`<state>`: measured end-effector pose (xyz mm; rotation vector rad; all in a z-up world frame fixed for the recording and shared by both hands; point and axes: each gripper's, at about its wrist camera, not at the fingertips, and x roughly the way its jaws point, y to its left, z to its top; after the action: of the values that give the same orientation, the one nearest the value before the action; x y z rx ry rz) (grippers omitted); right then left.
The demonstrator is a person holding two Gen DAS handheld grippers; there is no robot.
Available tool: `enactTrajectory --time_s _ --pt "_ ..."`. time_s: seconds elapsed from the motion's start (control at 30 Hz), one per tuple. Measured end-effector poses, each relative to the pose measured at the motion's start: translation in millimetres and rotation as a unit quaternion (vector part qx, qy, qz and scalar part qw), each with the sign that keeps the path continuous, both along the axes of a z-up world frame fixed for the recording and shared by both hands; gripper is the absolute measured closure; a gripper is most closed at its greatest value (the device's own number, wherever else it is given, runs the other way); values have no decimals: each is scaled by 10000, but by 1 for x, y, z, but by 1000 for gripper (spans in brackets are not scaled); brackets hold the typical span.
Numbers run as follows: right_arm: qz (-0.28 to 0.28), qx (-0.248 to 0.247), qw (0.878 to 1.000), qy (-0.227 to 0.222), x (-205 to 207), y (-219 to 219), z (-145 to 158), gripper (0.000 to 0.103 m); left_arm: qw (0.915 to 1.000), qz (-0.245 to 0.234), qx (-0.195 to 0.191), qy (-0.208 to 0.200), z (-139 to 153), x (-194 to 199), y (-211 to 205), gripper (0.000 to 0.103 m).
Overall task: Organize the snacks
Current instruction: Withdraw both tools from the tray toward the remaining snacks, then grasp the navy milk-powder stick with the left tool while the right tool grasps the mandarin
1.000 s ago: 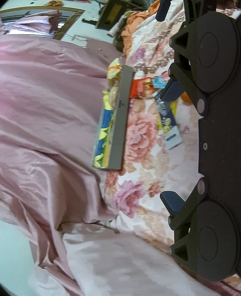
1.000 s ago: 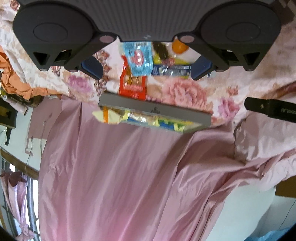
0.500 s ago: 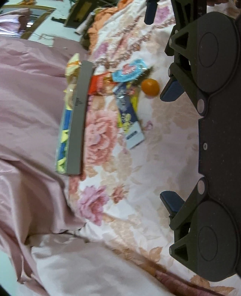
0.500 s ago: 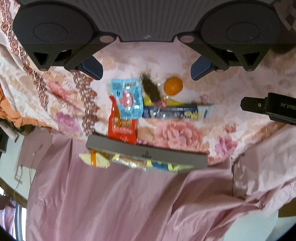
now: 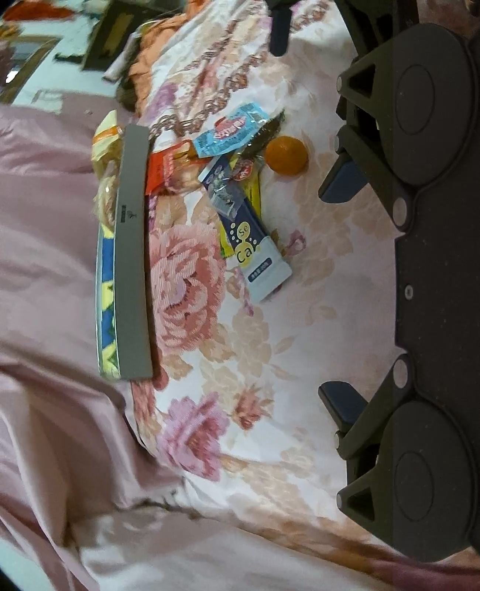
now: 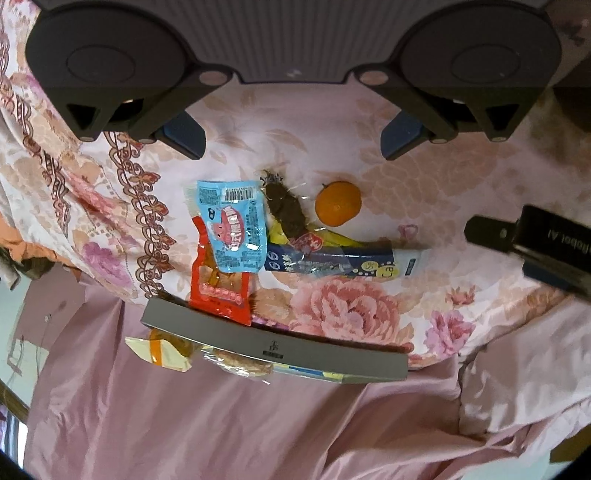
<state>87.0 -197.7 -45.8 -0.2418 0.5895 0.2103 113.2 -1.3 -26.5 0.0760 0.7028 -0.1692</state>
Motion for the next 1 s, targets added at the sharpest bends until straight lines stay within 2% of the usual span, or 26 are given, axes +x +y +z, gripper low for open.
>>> enactTrajectory --time_s 0.2,0.37,0.73,0.77,0.87,1.0 --pt "215 -259 9993 -131 7 8 -6 0 9980 -503 389 -59 -1 25 -6 1" --pt "378 -907 9939 -496 13 20 -13 0 9936 -857 694 -255 -2 46 -16 1" --pt "646 -944 9912 -667 31 25 -19 0 9747 -1863 1165 -399 -10 83 -43 1" --pt "679 -944 9909 -683 31 26 -19 1 9724 -1960 1203 -400 -11 85 -44 3" --pt "821 -821 9912 -634 33 27 -18 11 9660 -2231 1255 -362 -12 92 -47 13" --pt "832 -651 9928 -563 37 26 -16 20 9646 -2390 1087 -253 -12 100 -47 25"
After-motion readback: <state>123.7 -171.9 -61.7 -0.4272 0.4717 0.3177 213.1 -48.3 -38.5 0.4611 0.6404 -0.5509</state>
